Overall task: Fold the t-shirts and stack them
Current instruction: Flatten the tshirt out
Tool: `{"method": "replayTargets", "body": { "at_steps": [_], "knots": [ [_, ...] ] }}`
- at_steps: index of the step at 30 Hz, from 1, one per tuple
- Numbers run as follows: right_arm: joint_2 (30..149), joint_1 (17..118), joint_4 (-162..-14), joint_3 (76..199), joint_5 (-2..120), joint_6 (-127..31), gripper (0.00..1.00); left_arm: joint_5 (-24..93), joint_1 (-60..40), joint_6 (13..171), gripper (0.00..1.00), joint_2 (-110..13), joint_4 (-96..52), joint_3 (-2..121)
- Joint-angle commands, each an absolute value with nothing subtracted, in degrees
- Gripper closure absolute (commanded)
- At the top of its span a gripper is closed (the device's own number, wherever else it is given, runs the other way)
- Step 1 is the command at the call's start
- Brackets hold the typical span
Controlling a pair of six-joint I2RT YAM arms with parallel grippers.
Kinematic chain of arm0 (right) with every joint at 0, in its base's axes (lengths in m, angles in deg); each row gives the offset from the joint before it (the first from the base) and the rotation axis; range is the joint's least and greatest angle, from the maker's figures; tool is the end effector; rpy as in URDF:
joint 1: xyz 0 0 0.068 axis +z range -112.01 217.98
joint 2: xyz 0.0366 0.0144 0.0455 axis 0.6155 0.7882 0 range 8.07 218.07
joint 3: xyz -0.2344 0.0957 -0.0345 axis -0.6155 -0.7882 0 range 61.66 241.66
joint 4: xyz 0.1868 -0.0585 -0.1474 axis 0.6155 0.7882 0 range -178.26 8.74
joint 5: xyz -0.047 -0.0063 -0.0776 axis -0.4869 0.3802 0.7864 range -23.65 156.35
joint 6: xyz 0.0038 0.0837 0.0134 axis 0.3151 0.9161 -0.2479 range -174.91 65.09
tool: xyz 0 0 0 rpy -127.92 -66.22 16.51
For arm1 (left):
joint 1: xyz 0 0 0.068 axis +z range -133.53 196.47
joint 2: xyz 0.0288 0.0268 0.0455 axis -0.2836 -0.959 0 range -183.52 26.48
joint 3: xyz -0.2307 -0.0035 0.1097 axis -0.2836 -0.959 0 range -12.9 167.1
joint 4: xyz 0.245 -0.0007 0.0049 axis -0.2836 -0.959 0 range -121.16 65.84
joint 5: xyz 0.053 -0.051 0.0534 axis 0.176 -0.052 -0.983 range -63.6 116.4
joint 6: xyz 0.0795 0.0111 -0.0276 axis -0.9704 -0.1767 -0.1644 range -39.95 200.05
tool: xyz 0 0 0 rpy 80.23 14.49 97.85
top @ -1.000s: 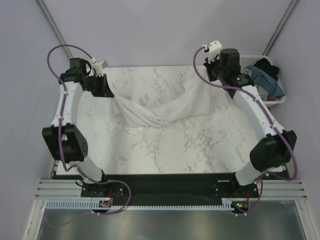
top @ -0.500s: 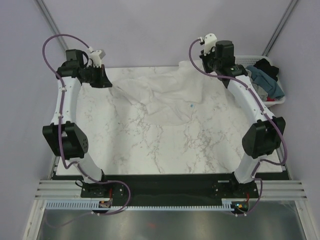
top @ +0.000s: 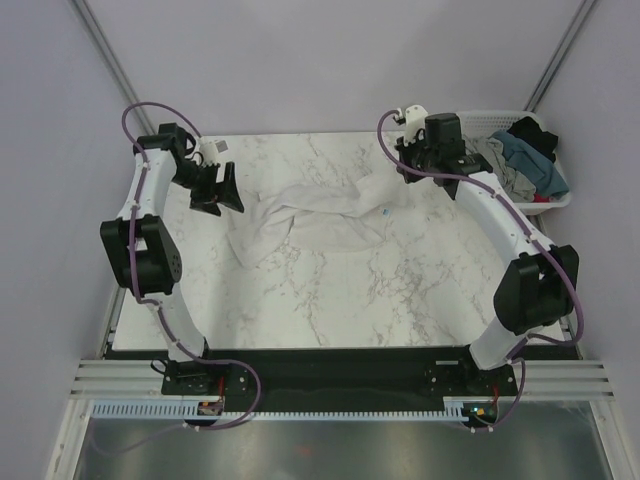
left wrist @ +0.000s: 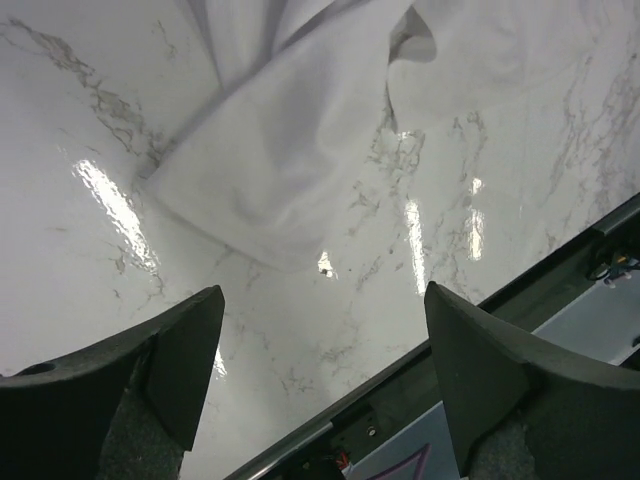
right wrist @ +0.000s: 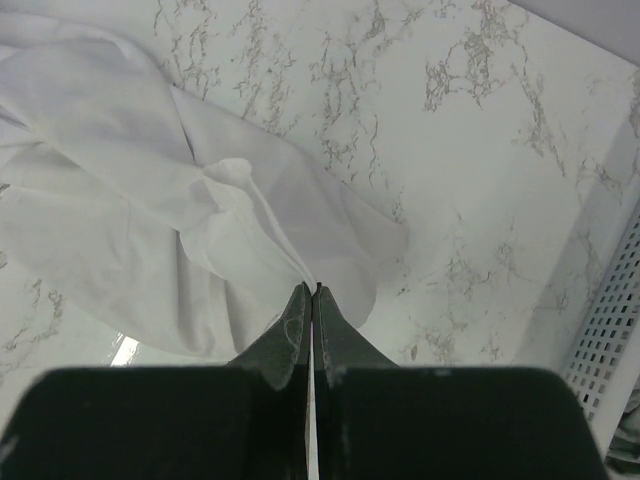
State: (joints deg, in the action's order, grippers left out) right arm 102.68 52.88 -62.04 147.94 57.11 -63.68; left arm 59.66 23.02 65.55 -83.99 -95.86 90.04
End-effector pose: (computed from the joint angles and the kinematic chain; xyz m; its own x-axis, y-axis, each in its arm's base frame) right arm 0.3787 0.1132 0.3015 -0.4834 -0.2844 -0.8279 -0.4605 0.8869 -0.0358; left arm 0.3671 0.0010 0.2397 -0.9433 0.1025 -0.3157 0.2506 0.8436 -0.4749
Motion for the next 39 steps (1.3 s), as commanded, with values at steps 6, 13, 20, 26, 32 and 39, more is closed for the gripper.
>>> {"method": "replayTargets", "body": {
  "at_steps": [6,13,20,26,32,39],
  "knots": [
    [105.5,53.0,-62.7,152.5,56.5,-63.1,1.00,54.9,24.1,68.3,0.25,-93.0,-93.9,91.2],
    [106.3,52.9,-62.6,152.6,56.9,-63.2,1.00,52.0,26.5,67.0,0.37,-98.3,-94.4,93.5],
    [107.5,53.0,-62.6,153.4,57.6,-63.7,1.00,51.4,26.8,67.2,0.38,-104.0,-93.8,97.3],
    [108.0,52.9,-62.5,153.8,58.3,-64.1,1.00,51.6,26.8,66.8,0.38,-106.3,-93.7,98.1],
    [108.2,52.9,-62.5,153.6,58.7,-64.5,1.00,52.6,26.3,66.3,0.52,-107.5,-93.8,98.3],
    [108.4,52.9,-62.6,153.7,58.8,-64.7,1.00,53.6,25.9,66.3,0.59,-108.5,-93.9,98.5]
  ]
}}
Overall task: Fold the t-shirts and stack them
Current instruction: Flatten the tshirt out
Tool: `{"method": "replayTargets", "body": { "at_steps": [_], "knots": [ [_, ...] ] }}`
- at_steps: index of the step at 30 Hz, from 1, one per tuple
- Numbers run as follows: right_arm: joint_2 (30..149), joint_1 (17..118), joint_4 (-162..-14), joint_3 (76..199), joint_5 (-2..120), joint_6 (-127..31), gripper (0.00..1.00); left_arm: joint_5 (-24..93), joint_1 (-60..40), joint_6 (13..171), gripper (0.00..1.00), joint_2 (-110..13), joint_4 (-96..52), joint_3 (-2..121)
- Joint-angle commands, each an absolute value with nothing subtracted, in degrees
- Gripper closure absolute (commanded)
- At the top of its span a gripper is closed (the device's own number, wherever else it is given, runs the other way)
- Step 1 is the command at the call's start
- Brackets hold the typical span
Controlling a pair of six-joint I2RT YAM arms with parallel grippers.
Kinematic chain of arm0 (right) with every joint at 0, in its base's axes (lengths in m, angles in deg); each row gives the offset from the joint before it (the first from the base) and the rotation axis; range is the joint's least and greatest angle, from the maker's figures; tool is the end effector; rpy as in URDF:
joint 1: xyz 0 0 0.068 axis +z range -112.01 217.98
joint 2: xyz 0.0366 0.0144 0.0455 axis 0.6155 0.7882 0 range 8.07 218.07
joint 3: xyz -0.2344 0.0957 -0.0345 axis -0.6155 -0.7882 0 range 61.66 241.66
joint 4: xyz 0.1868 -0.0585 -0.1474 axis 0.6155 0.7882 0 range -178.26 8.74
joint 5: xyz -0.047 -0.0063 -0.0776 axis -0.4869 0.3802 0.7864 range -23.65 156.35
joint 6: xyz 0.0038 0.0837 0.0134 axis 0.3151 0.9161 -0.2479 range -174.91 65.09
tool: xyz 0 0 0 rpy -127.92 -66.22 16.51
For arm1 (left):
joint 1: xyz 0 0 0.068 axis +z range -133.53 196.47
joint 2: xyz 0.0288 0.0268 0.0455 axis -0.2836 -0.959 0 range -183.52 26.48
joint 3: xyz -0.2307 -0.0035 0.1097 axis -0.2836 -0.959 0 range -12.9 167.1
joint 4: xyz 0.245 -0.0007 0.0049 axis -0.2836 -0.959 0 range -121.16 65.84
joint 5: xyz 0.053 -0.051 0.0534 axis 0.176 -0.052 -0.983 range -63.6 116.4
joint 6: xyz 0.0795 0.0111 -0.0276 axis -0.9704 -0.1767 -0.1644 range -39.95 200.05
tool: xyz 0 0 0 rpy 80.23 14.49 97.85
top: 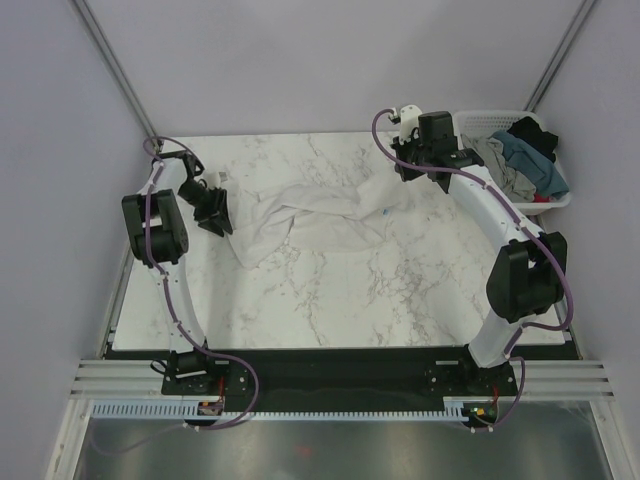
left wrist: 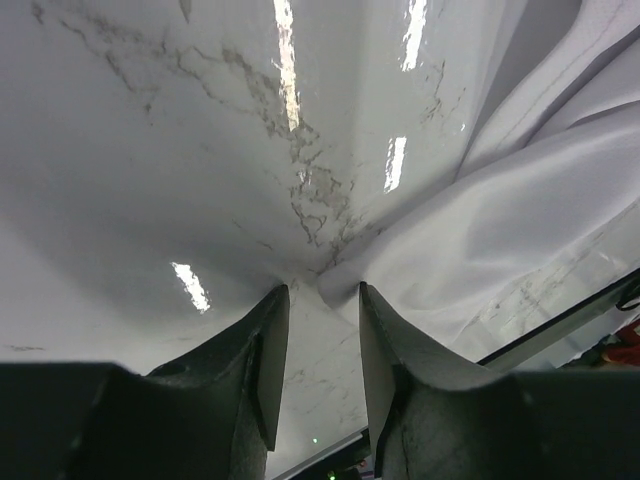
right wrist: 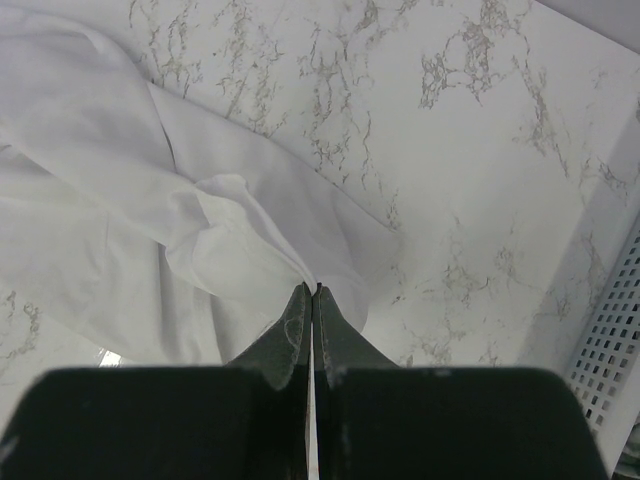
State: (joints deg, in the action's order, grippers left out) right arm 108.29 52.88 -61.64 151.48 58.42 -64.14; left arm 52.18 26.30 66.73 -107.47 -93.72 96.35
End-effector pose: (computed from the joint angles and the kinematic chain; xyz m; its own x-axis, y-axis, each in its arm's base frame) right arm 0.3996 0.1170 0.2846 -0.5164 -0.3018 -0.8014 -0.4496 0.8920 -0.0463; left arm 0.4114 0.0384 0.1094 -0.9989 0.0376 -0.0276 0.0459 0.8972 -0.4393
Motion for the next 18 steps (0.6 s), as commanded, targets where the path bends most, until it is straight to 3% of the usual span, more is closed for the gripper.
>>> {"method": "replayTargets", "body": {
  "at_steps": [1,9,12,16,18],
  "knots": [
    [108.4,52.9,-62.6,153.7,58.9,-64.7,1.00,53.8,25.7,66.3,0.59,-108.7,-93.9,98.7],
    [107.9,52.9,-62.7,153.2,59.6,-65.1,1.00,54.4,24.2,66.2,0.66,-108.9,-93.9,98.6],
    [107.7,52.8,-62.8,152.8,59.6,-65.3,1.00,54.4,24.2,66.2,0.76,-109.0,-93.7,98.9],
    [107.5,53.0,-62.8,152.9,60.7,-65.6,1.00,53.6,24.2,66.2,0.98,-108.3,-93.9,98.6],
    [107.2,52.8,-62.9,153.2,61.9,-65.9,1.00,53.1,24.2,66.1,0.98,-107.4,-94.2,98.7]
  ]
}}
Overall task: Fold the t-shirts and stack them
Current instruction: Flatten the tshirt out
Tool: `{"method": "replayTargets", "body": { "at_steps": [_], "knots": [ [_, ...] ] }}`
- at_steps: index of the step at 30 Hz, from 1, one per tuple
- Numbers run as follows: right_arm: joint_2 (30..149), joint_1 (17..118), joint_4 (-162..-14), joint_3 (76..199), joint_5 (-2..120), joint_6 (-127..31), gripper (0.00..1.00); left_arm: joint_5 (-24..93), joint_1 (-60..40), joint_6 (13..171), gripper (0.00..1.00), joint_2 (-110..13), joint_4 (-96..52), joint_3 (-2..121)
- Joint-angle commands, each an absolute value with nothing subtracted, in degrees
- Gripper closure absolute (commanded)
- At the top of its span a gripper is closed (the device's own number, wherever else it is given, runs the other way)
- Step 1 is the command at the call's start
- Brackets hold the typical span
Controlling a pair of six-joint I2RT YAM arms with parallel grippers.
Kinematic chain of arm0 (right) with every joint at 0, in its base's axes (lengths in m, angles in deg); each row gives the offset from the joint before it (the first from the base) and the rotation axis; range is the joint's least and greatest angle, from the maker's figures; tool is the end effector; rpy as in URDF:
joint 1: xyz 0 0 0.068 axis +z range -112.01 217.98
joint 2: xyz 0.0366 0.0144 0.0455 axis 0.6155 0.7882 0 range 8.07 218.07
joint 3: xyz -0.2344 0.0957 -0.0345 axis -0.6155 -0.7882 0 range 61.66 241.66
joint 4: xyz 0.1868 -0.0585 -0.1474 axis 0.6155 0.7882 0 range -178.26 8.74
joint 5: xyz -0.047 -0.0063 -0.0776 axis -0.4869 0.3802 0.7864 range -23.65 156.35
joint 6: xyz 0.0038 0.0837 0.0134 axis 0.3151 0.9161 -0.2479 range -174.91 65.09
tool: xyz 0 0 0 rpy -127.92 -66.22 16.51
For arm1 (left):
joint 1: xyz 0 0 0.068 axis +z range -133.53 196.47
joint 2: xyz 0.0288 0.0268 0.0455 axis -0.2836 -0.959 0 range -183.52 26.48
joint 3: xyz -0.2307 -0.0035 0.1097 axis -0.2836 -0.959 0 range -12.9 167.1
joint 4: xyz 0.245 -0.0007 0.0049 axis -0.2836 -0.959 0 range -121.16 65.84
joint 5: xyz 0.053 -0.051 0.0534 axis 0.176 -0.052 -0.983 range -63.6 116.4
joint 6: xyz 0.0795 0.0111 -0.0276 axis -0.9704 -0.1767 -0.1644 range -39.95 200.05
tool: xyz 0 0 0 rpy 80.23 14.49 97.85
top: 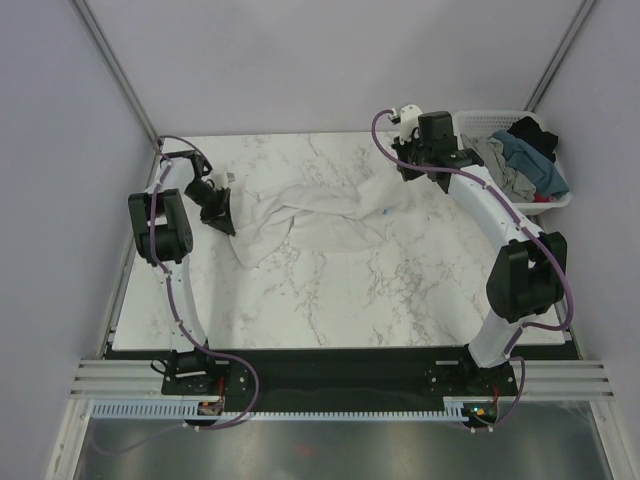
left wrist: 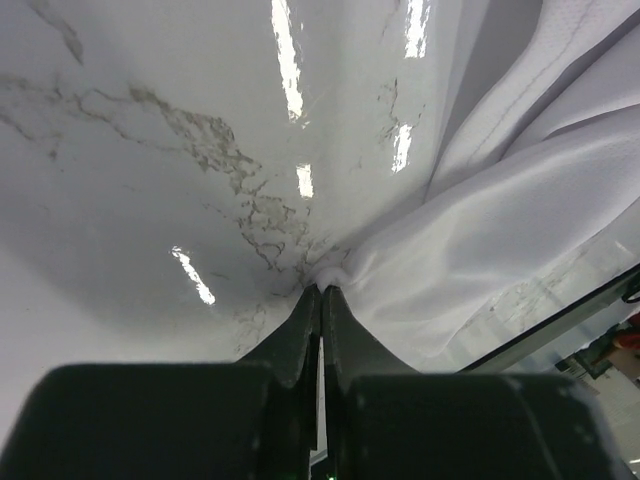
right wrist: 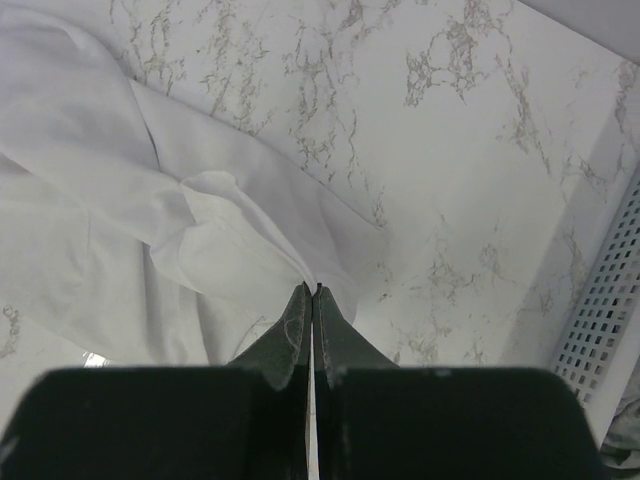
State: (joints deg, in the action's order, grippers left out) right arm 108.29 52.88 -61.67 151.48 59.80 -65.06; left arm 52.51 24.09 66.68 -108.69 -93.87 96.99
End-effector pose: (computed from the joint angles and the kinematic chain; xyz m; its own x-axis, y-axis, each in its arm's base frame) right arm 0.4003 0.1153 0.2845 -0.5118 -0.3174 -0.7983 -0.4404 0.8948 -0.0734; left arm 0.4141 0.0223 0.1037 -0.9970 0.0762 -0.0167 0.0756 0.8914 -0.4468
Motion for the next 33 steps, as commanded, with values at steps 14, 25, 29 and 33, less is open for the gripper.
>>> {"method": "replayTargets", "body": {
  "at_steps": [14,25,29,33],
  "knots": [
    [101.2,44.9,-62.2,165.7,74.2,-67.7,1.00,54.7,23.9,57.8,0.98,-77.1,-94.1,110.0],
    [85.3,44.9,-59.2,161.8,71.8,-67.7,1.00,58.6,24.0,50.6,0.98,-48.9,-89.9,92.0],
    [81.1,44.8,-57.2,155.6,69.0,-65.7,1.00,60.8,23.9,45.8,0.53,-44.8,-100.1,85.5],
    [78.4,44.9,-56.0,151.6,67.0,-64.1,1.00,60.0,24.0,43.8,0.00,-41.4,-100.2,78.0]
  ]
}}
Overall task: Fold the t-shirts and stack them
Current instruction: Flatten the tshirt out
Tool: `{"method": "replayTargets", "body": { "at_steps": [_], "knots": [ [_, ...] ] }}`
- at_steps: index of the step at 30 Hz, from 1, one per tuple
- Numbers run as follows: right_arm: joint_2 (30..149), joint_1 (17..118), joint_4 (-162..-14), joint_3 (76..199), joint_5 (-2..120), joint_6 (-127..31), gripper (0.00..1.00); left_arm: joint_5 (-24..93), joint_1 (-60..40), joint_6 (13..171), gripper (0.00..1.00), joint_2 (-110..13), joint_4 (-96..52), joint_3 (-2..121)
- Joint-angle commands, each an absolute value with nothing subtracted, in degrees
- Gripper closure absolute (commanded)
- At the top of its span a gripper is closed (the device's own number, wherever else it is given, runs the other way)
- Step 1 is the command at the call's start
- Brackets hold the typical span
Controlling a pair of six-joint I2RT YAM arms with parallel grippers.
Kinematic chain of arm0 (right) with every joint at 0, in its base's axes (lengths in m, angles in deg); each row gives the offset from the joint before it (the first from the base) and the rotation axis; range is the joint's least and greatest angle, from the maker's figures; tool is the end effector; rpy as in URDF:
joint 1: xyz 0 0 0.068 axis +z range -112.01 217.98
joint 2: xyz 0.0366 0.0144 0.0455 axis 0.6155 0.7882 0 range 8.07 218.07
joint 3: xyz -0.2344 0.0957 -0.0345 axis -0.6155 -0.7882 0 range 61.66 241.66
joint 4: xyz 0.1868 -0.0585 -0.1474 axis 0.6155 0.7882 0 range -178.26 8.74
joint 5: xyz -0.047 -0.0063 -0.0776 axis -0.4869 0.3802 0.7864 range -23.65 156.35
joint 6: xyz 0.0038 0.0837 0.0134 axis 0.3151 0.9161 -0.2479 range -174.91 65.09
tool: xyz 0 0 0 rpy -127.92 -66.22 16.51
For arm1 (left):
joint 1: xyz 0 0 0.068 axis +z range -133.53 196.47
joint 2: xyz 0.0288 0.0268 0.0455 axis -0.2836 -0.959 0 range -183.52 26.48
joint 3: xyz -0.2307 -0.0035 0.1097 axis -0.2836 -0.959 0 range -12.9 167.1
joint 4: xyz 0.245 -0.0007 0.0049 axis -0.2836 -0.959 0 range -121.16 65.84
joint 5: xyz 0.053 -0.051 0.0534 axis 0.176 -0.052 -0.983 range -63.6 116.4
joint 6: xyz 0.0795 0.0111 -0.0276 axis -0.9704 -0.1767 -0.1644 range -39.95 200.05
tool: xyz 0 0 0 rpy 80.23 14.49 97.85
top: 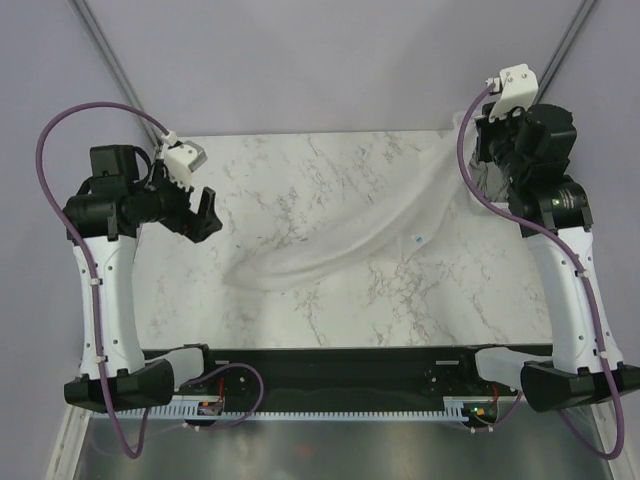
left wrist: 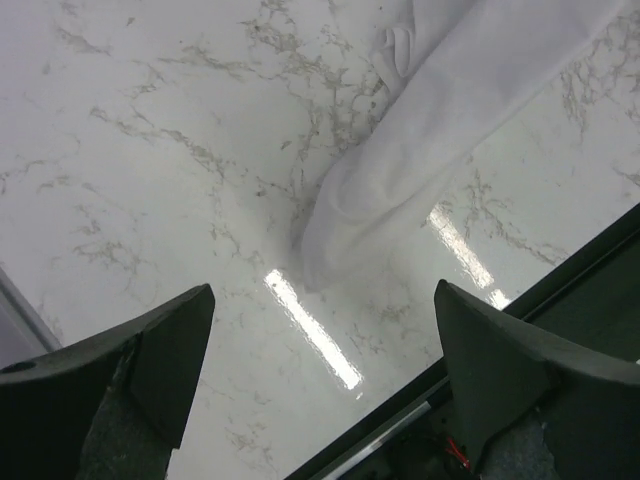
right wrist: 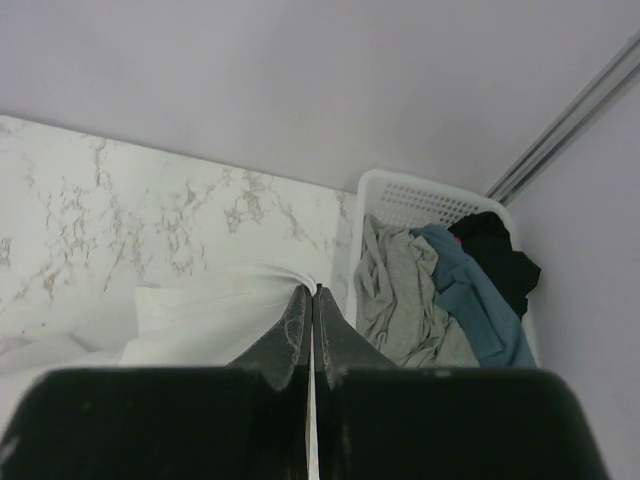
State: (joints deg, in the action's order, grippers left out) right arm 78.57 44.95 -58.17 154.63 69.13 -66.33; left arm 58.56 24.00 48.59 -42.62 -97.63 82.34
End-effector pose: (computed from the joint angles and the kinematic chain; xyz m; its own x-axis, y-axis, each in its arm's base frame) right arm 0.2707 0.0295 0.4681 -0.1145 -0.2133 -0.9703 -0.0978 0.9743 -0.2027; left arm 0.2063 -0.0127 0.3965 -0.4931 0.3805 -0.7824 0.5910 0.8064 0.0198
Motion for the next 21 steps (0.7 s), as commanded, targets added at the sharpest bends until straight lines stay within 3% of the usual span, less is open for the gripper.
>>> {"method": "replayTargets", "body": {
  "at_steps": [1,5,9,12,16,21],
  "knots": [
    [77.8,44.9,-55.4,149.7,66.5,-64.1,1.00,60.0,24.1,44.2,0.00,-41.2,-99.0,76.9],
    [77.4,44.9,-55.0,144.6,63.4,-63.0,1.00,58.5,24.0,48.0,0.04,-47.5,-91.9,72.9],
    [79.1,44.9,-54.9,141.6,61.3,-62.1,1.00,62.8,23.9,53.8,0.28,-66.6,-90.2,78.8],
    [80.5,44.9,-54.7,140.3,60.7,-62.8,1.00,68.6,22.3,56.7,0.34,-78.7,-91.0,86.2],
    [82.3,44.9,-54.5,140.2,60.6,-63.6,1.00,68.5,13.0,57.8,0.36,-90.7,-91.3,96.2],
    [84.0,44.8,-54.8,140.2,60.5,-63.5,1.00,71.9,5.7,62.7,0.30,-103.0,-91.7,111.4]
  ]
}}
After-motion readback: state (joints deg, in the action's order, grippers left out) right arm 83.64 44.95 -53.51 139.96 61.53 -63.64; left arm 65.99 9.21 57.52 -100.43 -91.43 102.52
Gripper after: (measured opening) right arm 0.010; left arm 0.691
